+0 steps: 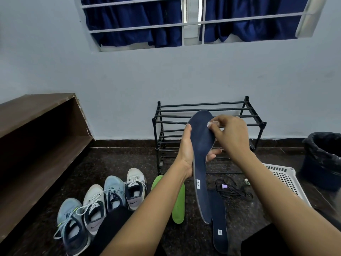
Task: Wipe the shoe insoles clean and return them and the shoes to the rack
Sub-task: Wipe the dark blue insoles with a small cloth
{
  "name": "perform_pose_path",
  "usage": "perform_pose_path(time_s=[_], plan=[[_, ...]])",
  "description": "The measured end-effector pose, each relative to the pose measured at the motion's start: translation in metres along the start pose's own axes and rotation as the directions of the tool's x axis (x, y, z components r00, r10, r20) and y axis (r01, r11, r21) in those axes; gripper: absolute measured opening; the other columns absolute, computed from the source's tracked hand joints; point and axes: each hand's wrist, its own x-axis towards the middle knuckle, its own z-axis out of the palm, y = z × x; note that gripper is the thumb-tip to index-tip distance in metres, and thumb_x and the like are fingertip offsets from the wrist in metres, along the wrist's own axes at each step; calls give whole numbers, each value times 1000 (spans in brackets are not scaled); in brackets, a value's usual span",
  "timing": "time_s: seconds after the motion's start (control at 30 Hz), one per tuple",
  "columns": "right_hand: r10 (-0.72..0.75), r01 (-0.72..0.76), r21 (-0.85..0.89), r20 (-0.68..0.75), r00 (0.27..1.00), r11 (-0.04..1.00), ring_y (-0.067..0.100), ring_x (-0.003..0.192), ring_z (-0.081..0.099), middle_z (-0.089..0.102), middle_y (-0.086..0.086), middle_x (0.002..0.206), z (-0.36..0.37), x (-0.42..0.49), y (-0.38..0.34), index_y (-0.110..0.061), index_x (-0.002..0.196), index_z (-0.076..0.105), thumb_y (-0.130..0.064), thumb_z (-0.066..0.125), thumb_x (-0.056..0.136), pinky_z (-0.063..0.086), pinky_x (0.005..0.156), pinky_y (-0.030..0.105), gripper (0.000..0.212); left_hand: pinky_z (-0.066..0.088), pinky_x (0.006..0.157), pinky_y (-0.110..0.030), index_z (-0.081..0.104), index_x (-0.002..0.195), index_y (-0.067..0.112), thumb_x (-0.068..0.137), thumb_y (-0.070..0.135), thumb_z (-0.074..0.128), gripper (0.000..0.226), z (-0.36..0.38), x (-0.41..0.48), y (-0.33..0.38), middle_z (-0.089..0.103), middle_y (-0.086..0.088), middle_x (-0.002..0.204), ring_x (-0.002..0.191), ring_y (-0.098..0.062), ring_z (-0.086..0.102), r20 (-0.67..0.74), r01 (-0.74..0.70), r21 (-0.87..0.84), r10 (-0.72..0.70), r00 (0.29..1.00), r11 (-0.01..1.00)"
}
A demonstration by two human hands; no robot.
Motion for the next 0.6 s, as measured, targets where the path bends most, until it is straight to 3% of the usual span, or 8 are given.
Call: perform_pose_path(time_s=[0.1,0.17,0.4,0.5,0.6], plan=[[-49,48,34,41,998,998,24,78,64,72,-2,77,2,-4,-5,-20,81,73,-23,66,81,48,77,38,7,45,40,-21,64,108,10,97,62,27,65,-5,3,2,73,-8,80,59,-24,68,14,-24,-33,24,1000,999],[-87,84,36,94,992,996,23,75,64,72,-2,75,4,-12,-13,-19,81,73,-23,69,80,49,73,35,6,46,48,-24,64,100,9,97,61,27,64,-9,6,3,72,-6,75,58,-17,66,19,-32,-53,33,999,998],[-251,266,-30,239,938,964,29,85,57,71,5,84,18,-44,-32,-17,92,74,-22,70,82,44,78,38,12,53,61,-27,79,63,14,96,61,33,73,-27,11,7,73,-6,73,64,-17,70,-27,-62,-32,62,998,998],[-246,266,-21,309,919,964,24,87,57,71,2,85,13,-44,-37,-19,92,73,-25,68,82,44,78,34,12,52,63,-30,78,69,11,93,63,38,69,-28,9,9,72,-8,73,65,-20,68,-52,-49,-49,46,998,998],[-172,137,129,324,930,982,10,72,61,68,-9,74,1,-37,-36,-22,81,72,-25,69,80,44,66,24,4,53,62,-30,72,83,7,93,62,39,65,-27,5,13,72,-10,75,63,-21,69,-29,-35,-62,34,999,997]])
